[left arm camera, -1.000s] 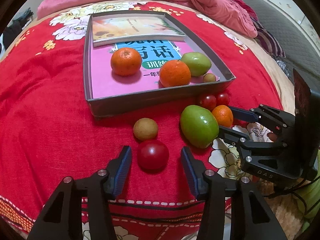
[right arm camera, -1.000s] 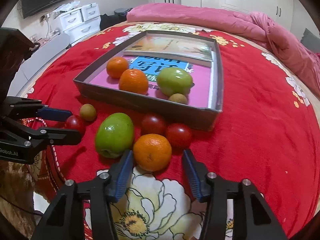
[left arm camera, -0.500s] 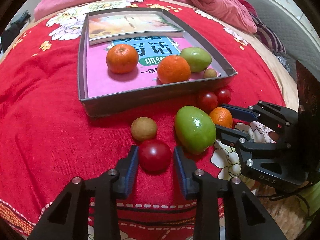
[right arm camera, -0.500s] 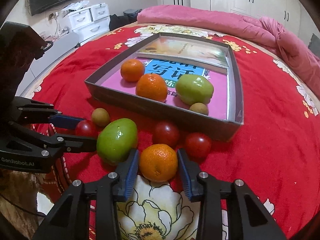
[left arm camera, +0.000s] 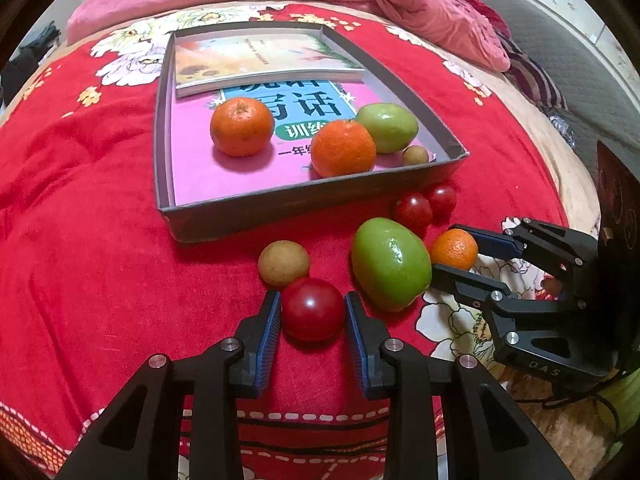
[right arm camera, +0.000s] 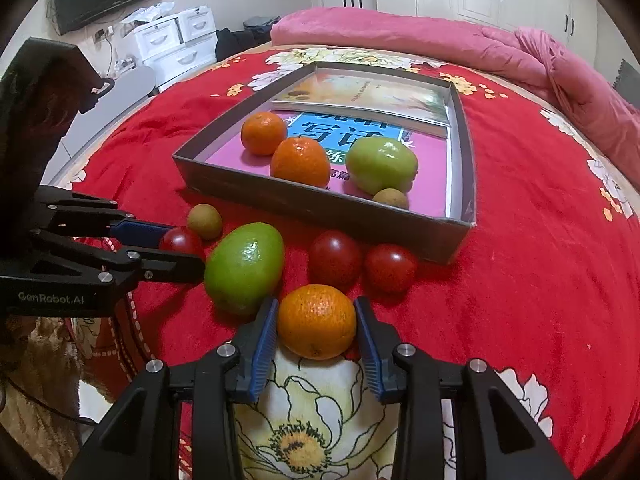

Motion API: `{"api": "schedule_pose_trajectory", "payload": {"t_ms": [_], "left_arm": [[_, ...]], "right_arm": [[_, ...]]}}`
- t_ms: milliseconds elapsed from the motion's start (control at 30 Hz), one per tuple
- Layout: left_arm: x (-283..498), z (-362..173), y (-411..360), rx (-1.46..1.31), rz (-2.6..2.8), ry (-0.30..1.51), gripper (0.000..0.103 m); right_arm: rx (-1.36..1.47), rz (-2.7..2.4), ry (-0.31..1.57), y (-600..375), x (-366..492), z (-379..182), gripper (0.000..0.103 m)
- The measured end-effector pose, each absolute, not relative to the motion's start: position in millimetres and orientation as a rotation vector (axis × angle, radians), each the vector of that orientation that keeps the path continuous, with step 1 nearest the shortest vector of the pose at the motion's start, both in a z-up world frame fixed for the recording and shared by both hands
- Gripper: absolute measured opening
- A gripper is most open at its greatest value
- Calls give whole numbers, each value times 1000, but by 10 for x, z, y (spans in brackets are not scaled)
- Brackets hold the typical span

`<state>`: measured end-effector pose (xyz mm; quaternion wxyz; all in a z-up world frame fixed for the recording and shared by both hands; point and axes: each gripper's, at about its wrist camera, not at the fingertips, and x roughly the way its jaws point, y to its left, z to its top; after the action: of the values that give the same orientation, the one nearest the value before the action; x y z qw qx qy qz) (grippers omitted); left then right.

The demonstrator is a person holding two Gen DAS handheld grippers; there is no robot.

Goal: Organize fruits
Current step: 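Lift the tomato with the left gripper while the right gripper lifts the orange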

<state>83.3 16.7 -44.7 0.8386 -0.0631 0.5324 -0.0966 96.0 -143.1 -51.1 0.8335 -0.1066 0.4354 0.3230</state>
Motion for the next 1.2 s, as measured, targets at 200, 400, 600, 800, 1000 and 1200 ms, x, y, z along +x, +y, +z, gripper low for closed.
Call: {"api": "schedule_pose_trajectory", "payload": {"t_ms": [200,400,600,800,1000,1200], "left_arm": [[811,-371,186,-147,-214,1102,33],[771,-221,230,-164,-217,1055,33],[721,-26,289,-177,-211,992,33],[683,173,348,-203,-201,929,33],[663,295,409,-219,-188,888,33],[665,405,439,-229,-177,852,33]], "right_arm": [[-188,674,918,-1511,951,-439,39],[-159,661,891,-1567,973,-316,39],[-127,650,856,-1608,994,-171,39],[-114,649,821,-1621,985,-41,39],[-114,646,781,-1632,970,102,39],[-107,635,749,-1662,977,224,39]]}}
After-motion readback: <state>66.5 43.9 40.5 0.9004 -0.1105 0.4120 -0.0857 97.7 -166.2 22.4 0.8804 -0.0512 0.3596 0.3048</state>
